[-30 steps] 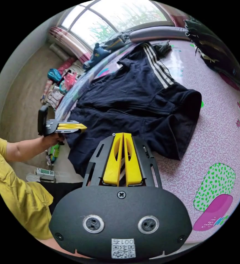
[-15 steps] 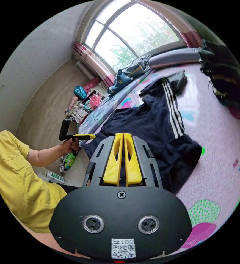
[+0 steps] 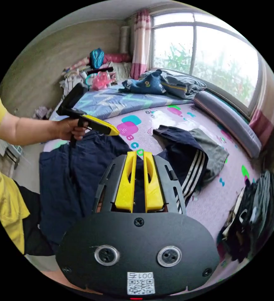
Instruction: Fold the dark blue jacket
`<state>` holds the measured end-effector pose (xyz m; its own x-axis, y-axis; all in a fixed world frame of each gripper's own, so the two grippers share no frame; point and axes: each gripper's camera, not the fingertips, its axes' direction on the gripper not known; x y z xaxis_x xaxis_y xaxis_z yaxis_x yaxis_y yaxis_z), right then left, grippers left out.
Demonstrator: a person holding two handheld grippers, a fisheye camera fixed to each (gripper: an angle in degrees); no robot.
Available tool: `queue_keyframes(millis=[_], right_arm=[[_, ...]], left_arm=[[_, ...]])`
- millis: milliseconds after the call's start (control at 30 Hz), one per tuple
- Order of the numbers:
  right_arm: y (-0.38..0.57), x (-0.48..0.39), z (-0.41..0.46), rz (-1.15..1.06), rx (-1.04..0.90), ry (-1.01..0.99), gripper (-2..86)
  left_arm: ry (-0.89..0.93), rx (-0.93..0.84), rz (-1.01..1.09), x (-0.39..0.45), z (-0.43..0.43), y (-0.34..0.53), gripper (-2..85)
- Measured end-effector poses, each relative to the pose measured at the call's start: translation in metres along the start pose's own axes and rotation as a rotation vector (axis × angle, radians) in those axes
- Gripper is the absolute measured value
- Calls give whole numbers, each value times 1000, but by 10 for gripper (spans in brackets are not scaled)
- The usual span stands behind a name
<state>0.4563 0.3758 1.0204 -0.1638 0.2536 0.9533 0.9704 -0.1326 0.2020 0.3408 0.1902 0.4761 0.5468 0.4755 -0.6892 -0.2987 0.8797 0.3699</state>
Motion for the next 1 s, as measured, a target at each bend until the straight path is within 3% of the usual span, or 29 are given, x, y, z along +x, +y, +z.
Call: queue_keyframes(millis=[233, 367, 700, 900, 967, 1000], right_arm=[[-97, -36, 79, -267, -130, 302, 17], [-127, -49, 120, -397, -200, 362, 41], [-174, -65, 198, -629, -336, 515, 70], [-172, -53, 215, -804, -430, 628, 36], [-178, -39, 194, -772, -355, 629, 28], [-191, -19, 169, -653, -304, 569, 25]], left_arm=[[253, 81, -372, -132, 31, -60, -12], [365, 127, -533, -191, 43, -68, -13], [344, 138, -559, -228, 44, -59, -12], [345, 122, -547, -221, 49, -51, -12], [338, 119, -529, -215, 52, -50, -10], [330, 117, -508, -210, 54, -51, -8]])
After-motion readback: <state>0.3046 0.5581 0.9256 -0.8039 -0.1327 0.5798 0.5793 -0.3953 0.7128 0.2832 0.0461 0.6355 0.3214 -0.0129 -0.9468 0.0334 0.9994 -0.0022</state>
